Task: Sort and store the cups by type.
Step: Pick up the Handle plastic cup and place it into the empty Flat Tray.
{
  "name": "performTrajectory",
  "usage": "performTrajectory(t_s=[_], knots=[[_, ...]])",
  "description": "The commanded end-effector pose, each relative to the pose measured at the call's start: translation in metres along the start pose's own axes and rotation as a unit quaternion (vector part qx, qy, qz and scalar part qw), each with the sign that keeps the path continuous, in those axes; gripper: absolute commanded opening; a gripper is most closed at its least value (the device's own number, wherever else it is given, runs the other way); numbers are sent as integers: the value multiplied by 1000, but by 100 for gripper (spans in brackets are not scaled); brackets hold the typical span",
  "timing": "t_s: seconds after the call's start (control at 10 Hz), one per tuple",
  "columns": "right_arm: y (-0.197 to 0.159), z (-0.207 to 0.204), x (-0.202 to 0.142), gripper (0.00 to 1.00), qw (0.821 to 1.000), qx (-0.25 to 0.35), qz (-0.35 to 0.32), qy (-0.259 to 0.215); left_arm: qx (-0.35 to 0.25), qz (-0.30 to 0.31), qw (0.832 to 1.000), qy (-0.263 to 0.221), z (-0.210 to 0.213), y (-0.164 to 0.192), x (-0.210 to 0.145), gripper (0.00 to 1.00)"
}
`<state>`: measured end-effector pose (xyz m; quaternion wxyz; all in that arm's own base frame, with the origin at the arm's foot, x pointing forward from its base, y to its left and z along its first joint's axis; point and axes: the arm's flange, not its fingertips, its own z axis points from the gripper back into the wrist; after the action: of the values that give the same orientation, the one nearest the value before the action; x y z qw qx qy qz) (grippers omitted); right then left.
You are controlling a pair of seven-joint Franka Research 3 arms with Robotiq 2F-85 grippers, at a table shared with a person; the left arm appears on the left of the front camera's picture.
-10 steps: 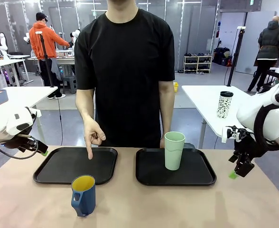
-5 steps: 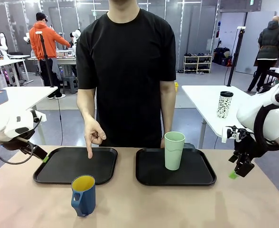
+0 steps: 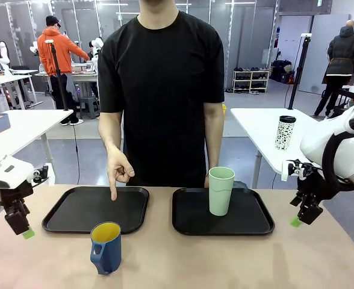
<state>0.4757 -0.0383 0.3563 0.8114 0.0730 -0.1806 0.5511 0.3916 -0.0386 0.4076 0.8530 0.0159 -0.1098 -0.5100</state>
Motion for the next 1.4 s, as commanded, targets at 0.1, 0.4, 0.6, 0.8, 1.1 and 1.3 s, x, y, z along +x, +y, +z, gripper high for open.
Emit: performTrajectory(t_s=[0.1, 0.4, 0.6, 0.8, 1.1, 1.3], knots=[[0, 0, 0, 100, 1000, 0, 1, 2, 3, -101, 994, -42, 3, 10, -3, 100], [0, 0, 0, 100, 1000, 0, 1, 2, 3, -84, 996, -17, 6, 2, 0, 100], [0, 0, 0, 100, 1000, 0, 1, 2, 3, -84, 996, -17, 6, 2, 0, 100], [0, 0, 0, 100, 1000, 0, 1, 2, 7, -94, 995, -19, 6, 3, -1, 100], [0, 0, 0, 100, 1000, 0, 1, 2, -11, -185, 978, -98, -14, -8, 13, 100], [0, 0, 0, 100, 1000, 0, 1, 2, -28, -240, 959, -150, -30, -16, 18, 100]])
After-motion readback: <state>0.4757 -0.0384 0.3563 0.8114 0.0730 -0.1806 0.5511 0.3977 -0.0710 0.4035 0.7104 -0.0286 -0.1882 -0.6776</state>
